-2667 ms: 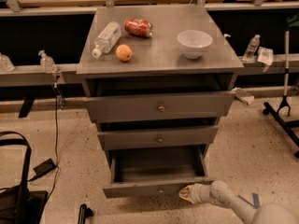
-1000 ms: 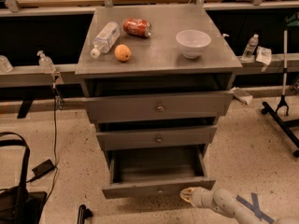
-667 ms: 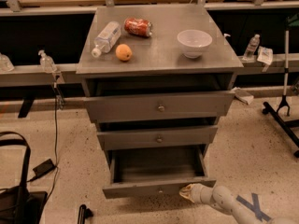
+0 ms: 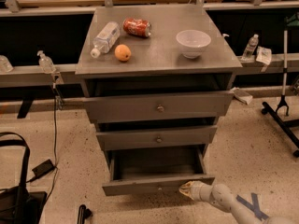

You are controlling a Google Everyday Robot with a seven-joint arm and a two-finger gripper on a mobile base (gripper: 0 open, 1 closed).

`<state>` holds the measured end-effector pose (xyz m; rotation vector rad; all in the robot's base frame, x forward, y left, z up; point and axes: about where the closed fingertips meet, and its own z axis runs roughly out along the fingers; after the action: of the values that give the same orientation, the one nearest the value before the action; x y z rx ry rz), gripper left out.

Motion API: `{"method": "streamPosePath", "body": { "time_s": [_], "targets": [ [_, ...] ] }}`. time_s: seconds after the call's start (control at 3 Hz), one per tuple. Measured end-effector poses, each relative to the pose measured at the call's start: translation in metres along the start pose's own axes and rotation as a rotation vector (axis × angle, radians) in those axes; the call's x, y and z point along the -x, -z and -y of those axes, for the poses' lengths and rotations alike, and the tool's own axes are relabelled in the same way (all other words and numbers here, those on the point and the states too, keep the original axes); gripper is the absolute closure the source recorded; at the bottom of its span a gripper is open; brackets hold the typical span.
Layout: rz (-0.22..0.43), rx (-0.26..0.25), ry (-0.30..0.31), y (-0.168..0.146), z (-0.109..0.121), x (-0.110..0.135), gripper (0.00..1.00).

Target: Close bottom drawer

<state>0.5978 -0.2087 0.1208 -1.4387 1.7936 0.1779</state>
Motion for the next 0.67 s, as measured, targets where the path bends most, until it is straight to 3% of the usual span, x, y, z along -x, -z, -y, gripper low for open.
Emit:
{"method": "streamPosePath", "body": {
  "time_s": [0.67],
  "targets": [
    [0.007,-0.020,0.011,-0.0067,0.0162,0.0023,1.00]
  ]
}}
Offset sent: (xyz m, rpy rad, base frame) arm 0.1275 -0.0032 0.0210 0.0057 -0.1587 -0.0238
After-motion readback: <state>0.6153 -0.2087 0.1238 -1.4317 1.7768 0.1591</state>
